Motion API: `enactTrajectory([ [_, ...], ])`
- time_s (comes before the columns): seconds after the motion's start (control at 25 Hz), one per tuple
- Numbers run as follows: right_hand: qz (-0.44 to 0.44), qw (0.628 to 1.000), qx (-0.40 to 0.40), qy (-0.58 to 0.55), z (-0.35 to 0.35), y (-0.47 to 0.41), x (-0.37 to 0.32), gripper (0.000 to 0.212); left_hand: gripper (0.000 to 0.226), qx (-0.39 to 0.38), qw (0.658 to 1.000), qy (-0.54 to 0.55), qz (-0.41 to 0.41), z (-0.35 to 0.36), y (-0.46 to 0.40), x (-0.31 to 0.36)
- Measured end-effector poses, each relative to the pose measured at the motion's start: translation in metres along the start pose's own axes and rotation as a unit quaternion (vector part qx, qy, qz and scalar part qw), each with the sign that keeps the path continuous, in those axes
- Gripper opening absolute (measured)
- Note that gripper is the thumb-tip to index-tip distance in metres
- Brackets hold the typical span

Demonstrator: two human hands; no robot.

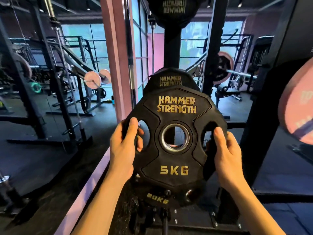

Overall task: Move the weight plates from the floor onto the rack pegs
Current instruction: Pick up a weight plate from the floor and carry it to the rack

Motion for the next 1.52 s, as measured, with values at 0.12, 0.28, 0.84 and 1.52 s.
enactTrajectory([
  [0.12,-0.010,1.000,-0.002,-0.022,0.010,-0.045,0.002,0.028,0.038,-0.006,1.000,-0.002,0.018,0.001,-0.051,-0.005],
  [0.28,-0.044,0.999,0.014,0.003,0.015,-0.093,0.003,0.028,0.029,-0.009,1.000,0.011,0.026,0.000,-0.104,-0.015],
  [0.84,-0.020,1.000,0.020,0.011,0.021,-0.186,0.064,0.034,0.033,-0.022,1.000,-0.004,0.021,0.005,-0.195,-0.073],
  [1.52,0.044,0.996,-0.042,0.062,0.026,-0.228,0.075,0.044,0.024,-0.029,0.972,-0.218,0.082,0.004,-0.243,-0.065],
])
Point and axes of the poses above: each hand's wrist, its own y-axis away from the middle knuckle, its own z-axis out of the palm, x = y × z, the point moved 6 cm from there along -y, towards the middle knuckle, and after that the axes turned 14 degrees about -x, right-handed, at the moved point
